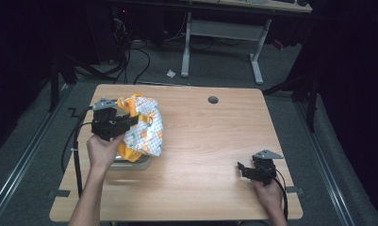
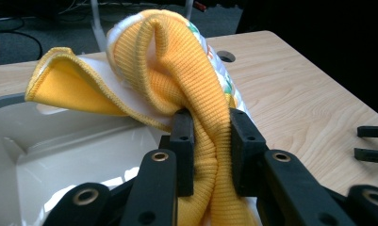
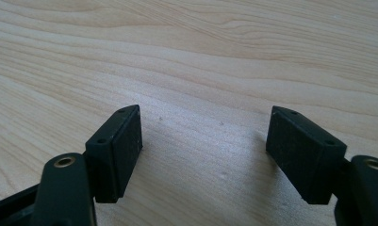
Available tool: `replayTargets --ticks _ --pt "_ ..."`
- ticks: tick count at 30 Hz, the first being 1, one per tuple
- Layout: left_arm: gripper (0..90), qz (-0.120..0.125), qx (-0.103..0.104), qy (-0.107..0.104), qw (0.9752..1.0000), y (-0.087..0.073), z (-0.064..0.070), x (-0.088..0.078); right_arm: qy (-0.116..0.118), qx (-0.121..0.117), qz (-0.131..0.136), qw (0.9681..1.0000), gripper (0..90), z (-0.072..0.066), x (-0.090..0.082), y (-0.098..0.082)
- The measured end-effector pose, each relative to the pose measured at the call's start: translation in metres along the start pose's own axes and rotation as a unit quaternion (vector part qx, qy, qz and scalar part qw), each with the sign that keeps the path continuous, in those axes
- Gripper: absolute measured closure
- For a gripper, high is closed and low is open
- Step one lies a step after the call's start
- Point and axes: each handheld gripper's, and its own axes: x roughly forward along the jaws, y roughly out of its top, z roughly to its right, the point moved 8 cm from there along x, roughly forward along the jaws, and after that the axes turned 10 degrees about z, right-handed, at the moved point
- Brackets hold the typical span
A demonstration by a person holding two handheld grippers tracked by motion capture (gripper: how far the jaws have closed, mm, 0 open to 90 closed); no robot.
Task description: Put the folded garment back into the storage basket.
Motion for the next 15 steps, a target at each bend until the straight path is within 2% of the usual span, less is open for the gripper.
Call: replayTargets --ticks 4,11,15 --pt "74.6 -0.005 0.000 0.013 0.9999 -0.002 -0.009 -0.001 0.000 -0.001 0.000 1.0000 27.8 0.000 0.000 0.000" --pt "74.6 -0.012 -0.005 0.018 0.9998 -0.006 -0.017 -0.001 0.000 -0.001 0.000 1.0000 27.8 0.000 0.000 0.000" --pt "74.6 -0.022 -0.002 0.028 0.9993 -0.010 -0.024 0.003 0.000 -0.001 0.000 1.0000 27.8 0.000 0.000 0.000"
